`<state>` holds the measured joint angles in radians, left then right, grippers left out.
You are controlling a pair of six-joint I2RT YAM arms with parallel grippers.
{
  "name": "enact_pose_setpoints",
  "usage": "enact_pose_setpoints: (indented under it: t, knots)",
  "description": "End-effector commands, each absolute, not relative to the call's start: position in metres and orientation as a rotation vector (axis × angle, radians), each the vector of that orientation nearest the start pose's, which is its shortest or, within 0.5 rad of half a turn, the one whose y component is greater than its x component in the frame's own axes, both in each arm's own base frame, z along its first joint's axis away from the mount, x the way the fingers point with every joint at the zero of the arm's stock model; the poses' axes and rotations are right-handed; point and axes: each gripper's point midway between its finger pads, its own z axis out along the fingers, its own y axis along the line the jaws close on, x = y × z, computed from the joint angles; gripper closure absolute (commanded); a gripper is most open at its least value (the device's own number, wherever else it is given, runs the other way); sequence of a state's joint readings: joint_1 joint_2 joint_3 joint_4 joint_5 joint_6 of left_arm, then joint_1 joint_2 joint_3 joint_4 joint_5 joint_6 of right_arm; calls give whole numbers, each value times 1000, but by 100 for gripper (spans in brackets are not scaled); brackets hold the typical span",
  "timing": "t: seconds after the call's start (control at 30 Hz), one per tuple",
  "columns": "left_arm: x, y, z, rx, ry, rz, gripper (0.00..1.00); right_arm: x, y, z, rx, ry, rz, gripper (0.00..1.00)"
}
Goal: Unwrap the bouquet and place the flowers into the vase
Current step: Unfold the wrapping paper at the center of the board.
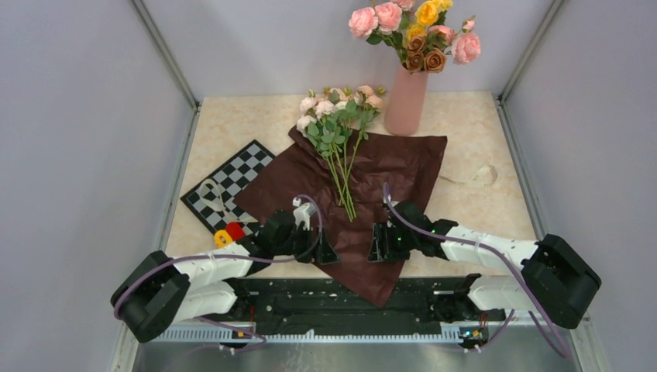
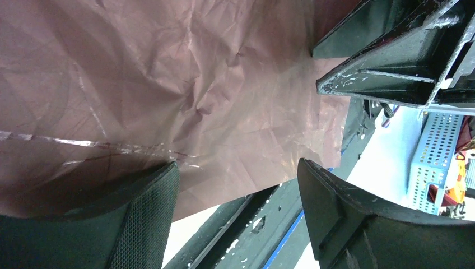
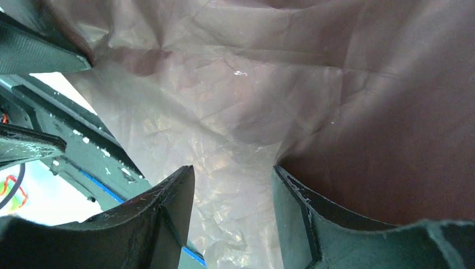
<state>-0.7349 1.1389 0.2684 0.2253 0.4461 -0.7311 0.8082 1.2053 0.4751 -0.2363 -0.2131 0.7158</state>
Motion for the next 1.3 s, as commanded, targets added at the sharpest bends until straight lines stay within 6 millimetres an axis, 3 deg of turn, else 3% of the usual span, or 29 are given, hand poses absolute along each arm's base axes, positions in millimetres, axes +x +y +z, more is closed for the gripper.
enact_pose_setpoints:
  t: [0.0,0.27,0.4,0.57,0.67,0.9,1.1,1.27]
  knots:
    - [138,-252,49,244,2438,-1187,19,151,213,29,-113,2723,658,45]
    - [155,-255,76,230,2370,-1146,18,183,177,44,16,2670,584,42]
    - [172,-259,102,211,2317,-1116,15,200,175,68,-11,2604,582,39]
    - [193,-263,119,201,2279,-1056,11,227,176,87,-25,2537,586,37]
    - [208,-262,113,169,2286,-1017,10,249,177,90,-27,2505,588,37]
    - [226,-253,88,81,2322,-957,10,282,168,73,-4,2521,566,37]
    - [218,-235,67,5,2372,-892,10,290,140,54,96,2559,525,38]
    - [206,-223,61,-37,2371,-895,9,288,107,44,219,2573,472,37]
